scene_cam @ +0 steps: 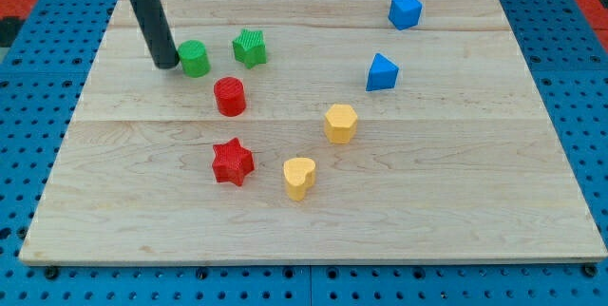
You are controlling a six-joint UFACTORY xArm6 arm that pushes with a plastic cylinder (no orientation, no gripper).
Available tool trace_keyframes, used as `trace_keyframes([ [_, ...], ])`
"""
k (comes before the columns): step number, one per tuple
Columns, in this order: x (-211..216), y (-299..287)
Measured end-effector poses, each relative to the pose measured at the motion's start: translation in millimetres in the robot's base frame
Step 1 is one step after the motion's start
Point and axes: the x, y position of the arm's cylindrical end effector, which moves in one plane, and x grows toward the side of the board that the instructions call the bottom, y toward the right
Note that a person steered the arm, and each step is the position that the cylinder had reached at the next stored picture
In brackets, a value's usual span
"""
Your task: Slide green circle towards top center
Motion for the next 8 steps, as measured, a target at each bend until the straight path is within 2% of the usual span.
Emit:
trace_keyframes([
  [1, -51.1, 23.7],
  [2, -61.8, 1.7],
  [3, 3.0, -33.9],
  [4, 37.9, 6.7],
  [5, 27.1, 40.2],
  [6, -13.8, 57.7],
  [8, -25.5, 86.9],
])
